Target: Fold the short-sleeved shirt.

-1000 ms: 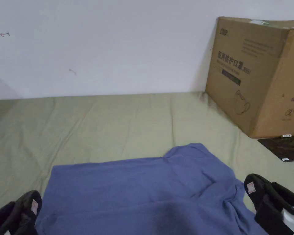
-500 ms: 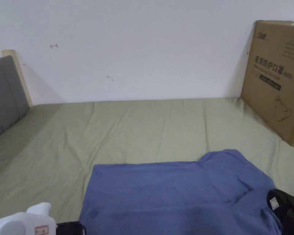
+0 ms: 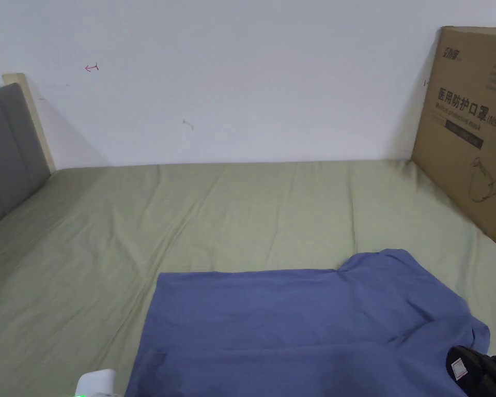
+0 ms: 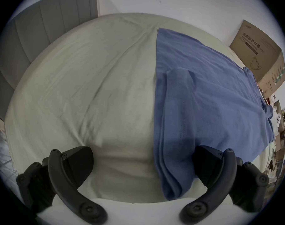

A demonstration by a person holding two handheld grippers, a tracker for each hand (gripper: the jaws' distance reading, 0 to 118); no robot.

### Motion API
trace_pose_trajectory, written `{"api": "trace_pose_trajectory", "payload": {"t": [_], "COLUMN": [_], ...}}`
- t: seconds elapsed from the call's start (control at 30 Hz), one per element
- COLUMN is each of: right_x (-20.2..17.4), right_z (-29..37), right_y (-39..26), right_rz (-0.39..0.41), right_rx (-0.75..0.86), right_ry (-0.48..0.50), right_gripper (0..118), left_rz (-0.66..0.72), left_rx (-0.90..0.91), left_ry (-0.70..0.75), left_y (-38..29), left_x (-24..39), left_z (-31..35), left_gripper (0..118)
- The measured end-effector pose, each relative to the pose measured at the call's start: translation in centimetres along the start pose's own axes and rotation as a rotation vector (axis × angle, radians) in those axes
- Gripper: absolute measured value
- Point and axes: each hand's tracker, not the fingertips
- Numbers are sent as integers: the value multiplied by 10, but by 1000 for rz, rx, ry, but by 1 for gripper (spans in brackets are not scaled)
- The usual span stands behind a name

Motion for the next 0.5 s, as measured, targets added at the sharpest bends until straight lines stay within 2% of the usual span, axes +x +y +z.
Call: {"api": "trace_pose_trajectory", "payload": {"t": [0.07,0.1,0.13,0.17,0.23,0.27,0.3,0.4,0.47,0.5], "right_x": [6,9,14,20,34,45,58,109,143,158], "right_z": [0,0,1,3,5,5,4,-11,-29,-41], "right_y": [-1,-2,-3,-4,-4,-2,1,19,31,34], "right_rz": [-15,-17,-20,-26,-53,-75,-104,-269,-423,-484], "right_rx": [-17,-21,-20,-20,-27,-36,-40,-101,-193,-260], "right_ry": [-9,-14,-16,-16,-57,-96,-93,-84,-96,-123], "right_gripper": [1,1,1,1,1,1,1,1,2,10], "left_rz": [-26,-38,-38,-19,32,19,1,-95,-103,-101], "left_rx": [36,74,113,137,115,105,117,179,187,192], "left_ry": [36,54,49,-12,-140,-130,-126,-99,-112,-111], "left_y": [-1,-2,-5,-7,-8,-7,-6,3,11,14], "left_x": [4,9,10,12,16,17,19,19,13,9], "left_z": [18,29,39,50,60,60,63,71,77,79], "left_gripper": [99,79,33,1,1,1,1,1,1,1]}}
